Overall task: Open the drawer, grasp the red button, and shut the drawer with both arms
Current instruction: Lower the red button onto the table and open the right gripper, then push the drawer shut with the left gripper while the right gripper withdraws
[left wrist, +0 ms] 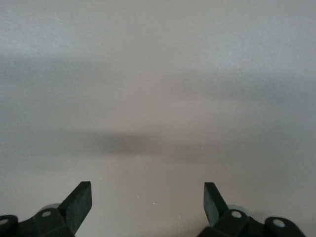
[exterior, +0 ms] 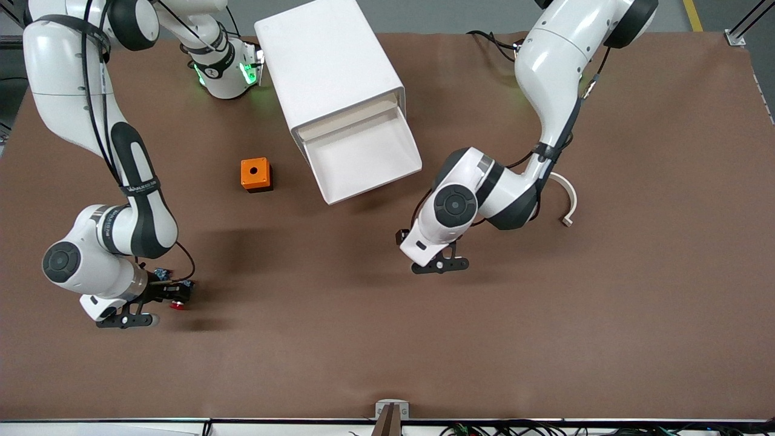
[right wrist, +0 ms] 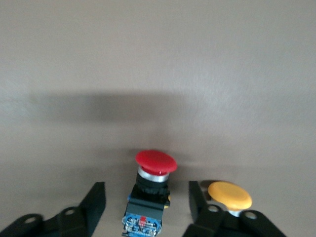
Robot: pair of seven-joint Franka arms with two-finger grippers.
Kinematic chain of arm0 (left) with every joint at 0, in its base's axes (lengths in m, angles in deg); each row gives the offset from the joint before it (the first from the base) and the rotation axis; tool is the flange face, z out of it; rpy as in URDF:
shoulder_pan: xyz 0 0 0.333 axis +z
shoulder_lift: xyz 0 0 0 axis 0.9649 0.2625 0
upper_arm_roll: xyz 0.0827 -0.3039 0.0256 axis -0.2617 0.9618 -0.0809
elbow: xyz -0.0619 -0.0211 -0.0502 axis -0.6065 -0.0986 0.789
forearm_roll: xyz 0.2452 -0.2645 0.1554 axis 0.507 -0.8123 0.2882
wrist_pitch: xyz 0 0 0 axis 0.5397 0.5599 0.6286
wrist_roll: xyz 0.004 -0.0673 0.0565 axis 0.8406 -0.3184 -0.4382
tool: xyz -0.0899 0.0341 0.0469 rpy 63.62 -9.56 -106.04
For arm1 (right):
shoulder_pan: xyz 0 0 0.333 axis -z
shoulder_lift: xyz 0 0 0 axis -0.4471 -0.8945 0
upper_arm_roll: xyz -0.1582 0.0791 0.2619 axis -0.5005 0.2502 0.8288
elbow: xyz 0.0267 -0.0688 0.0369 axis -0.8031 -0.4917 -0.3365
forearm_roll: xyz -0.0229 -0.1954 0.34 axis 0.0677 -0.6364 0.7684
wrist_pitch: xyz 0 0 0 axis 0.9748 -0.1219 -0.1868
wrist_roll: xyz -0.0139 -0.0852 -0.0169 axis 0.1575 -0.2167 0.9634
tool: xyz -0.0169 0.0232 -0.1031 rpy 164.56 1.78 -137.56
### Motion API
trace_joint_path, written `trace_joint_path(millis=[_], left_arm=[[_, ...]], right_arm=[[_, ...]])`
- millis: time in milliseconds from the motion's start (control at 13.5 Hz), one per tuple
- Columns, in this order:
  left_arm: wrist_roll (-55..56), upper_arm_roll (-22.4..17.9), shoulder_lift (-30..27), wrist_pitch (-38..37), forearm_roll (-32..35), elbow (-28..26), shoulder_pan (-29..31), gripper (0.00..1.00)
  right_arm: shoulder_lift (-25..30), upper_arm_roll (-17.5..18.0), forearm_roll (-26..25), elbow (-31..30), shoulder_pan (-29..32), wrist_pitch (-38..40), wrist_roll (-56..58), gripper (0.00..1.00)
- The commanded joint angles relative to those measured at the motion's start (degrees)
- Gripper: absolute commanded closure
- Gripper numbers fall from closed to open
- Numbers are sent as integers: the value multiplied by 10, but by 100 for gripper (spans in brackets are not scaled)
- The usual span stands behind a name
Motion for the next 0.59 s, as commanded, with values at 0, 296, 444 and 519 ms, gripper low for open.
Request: trace_joint_path(millis=[0, 296, 444, 519], left_arm=[[1, -1, -2, 31, 10, 0, -14, 0], [9, 0, 2, 48, 7, 0, -34, 0], [17, 0, -1, 43, -13, -5, -54, 0], [42, -1, -3, 37, -15, -6, -65, 0]], right_arm=[[28, 8, 6, 5, 9, 21, 15, 0], [111, 7, 6, 3, 3, 100, 15, 0], [153, 6, 2, 5, 3, 137, 28, 0], [173, 6, 3, 3, 4, 152, 44, 0]])
